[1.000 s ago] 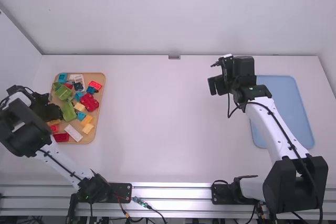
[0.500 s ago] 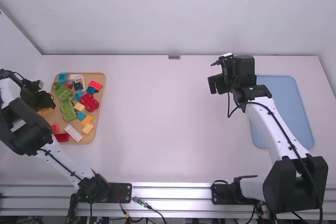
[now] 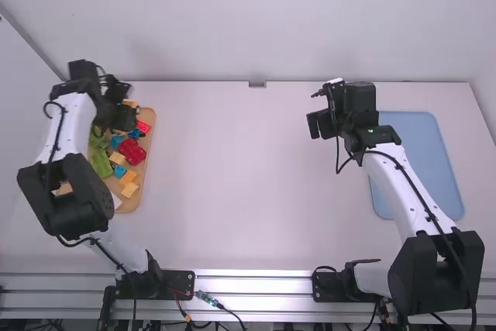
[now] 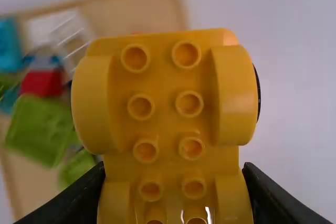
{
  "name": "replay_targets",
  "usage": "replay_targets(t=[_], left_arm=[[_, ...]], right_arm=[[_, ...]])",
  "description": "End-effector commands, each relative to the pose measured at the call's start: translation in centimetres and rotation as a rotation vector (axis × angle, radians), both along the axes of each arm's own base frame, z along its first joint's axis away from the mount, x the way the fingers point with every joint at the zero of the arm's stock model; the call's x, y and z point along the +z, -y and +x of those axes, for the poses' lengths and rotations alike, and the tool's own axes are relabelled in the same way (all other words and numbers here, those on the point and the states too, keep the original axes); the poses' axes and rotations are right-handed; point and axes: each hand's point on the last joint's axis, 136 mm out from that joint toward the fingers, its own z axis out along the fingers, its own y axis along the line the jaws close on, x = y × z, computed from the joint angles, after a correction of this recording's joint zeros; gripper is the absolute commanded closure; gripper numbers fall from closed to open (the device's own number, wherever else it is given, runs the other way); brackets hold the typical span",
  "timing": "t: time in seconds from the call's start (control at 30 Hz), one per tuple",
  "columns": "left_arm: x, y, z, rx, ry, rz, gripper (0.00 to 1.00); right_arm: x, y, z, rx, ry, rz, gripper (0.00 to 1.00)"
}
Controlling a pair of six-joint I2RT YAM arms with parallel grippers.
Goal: Assemble lego blocks to make yellow taxi
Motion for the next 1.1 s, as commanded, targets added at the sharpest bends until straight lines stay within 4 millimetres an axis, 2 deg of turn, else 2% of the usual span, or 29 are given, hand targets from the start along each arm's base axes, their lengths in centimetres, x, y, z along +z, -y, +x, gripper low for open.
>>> replay_targets(t=[0.0, 0.03, 0.07, 0.1, 0.2, 0.37, 0.53, 0.67, 0.9, 1.07], left_arm=[[-1.4, 5.0, -0.6, -0.162, -0.045, 0.014, 0.58], [-1.7, 6.4, -0.8, -0.218, -0.059, 0.019, 0.58], [-2.5, 9.2, -1.3, -0.321, -0.086, 0.029, 0.58], [-2.8, 10.1, -1.4, -0.356, -0.095, 0.035, 0.58], [-4.5, 14.7, -2.3, -0.521, -0.127, 0.105, 0.57], [-6.7, 20.4, -3.7, -0.773, -0.129, 0.218, 0.55], [-8.4, 24.8, -5.8, -1.029, -0.105, 0.178, 0.56], [-8.9, 27.4, -8.1, -1.218, -0.087, 0.055, 0.52], [-9.5, 28.5, -9.3, -1.346, -0.052, -0.007, 0.47], [-10.3, 29.0, -9.9, -1.348, -0.052, -0.01, 0.49]], right_arm=[[1.3, -0.1, 0.6, 0.001, 0.028, 0.005, 0.01], [1.3, -0.1, 0.6, 0.002, 0.029, 0.004, 0.01], [1.3, -0.1, 0.7, 0.001, 0.029, 0.005, 0.01], [1.3, -0.1, 0.7, 0.001, 0.029, 0.004, 0.01], [1.3, 0.6, 0.8, -0.027, 0.03, -0.005, 0.01], [1.3, 2.2, 1.0, -0.111, 0.022, 0.027, 0.01], [0.9, 2.8, 0.7, -0.113, -0.01, 0.084, 0.01], [0.3, 3.1, 0.1, -0.103, -0.05, 0.12, 0.01], [-1.6, 3.4, -0.6, -0.111, -0.076, 0.118, 0.01], [-2.2, 2.9, -1.2, -0.107, -0.054, 0.145, 0.01]])
